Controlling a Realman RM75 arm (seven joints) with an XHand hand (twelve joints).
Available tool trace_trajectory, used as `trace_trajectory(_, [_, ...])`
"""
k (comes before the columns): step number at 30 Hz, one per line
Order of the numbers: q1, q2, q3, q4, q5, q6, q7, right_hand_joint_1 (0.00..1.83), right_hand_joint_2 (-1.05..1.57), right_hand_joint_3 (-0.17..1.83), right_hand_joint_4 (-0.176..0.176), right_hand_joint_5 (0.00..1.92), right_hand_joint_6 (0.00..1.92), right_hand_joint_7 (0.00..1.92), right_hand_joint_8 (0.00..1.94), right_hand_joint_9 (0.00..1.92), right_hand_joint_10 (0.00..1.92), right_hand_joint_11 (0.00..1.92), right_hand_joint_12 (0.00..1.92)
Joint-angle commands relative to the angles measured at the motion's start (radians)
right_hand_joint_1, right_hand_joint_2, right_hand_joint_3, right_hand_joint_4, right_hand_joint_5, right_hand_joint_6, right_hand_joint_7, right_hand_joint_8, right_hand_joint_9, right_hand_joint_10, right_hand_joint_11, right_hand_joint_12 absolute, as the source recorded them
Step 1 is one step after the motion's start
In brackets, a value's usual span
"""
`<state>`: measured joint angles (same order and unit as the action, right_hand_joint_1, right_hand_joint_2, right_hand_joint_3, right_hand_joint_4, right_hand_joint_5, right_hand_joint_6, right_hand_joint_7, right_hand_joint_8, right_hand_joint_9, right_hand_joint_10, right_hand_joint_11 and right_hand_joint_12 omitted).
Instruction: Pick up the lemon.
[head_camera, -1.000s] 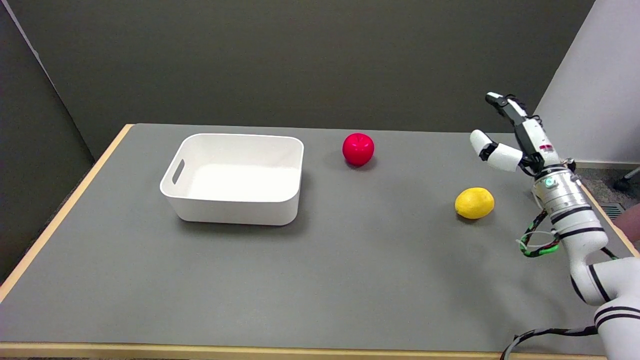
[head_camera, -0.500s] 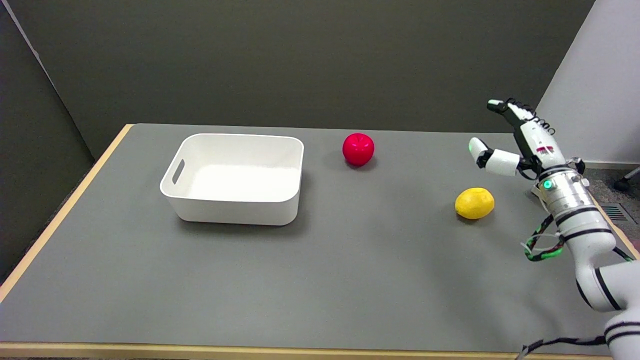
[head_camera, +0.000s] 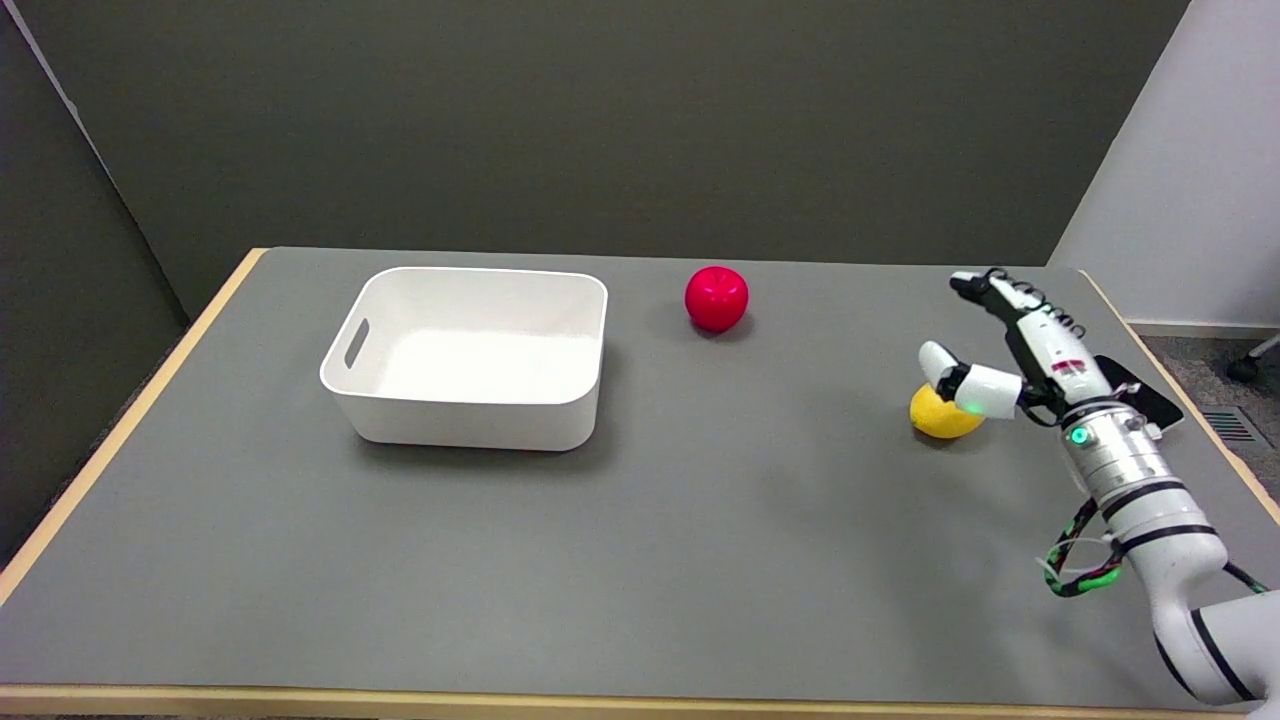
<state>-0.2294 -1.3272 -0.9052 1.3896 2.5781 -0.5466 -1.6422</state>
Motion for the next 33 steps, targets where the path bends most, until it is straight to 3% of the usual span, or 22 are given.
trace_trajectory(1, [0.103,0.062,-0.078,-0.264,0.001,-0.097,0.062,0.44,0.63,0.96,-0.057,0.19,0.46,0.22,0.41,0.07,0.67,0.00,0.85])
trace_trajectory(13, [0.173,0.092,-0.082,-0.488,0.001,-0.161,0.062,0.45,0.63,0.96,-0.052,0.19,0.46,0.22,0.41,0.07,0.66,0.00,0.84])
trace_trajectory(25, [0.176,0.092,-0.035,-0.554,0.001,-0.285,0.063,0.45,0.64,0.96,-0.051,0.20,0.48,0.24,0.42,0.11,0.67,0.00,0.89])
trace_trajectory(31, [0.176,0.092,-0.026,-0.567,0.001,-0.338,0.060,0.44,0.67,0.96,-0.056,0.27,0.54,0.36,0.53,0.23,0.76,0.00,1.04])
trace_trajectory(33, [0.178,0.092,-0.025,-0.568,0.001,-0.358,0.053,0.49,0.73,0.86,-0.075,0.33,0.63,0.47,0.69,0.34,0.92,0.08,1.23])
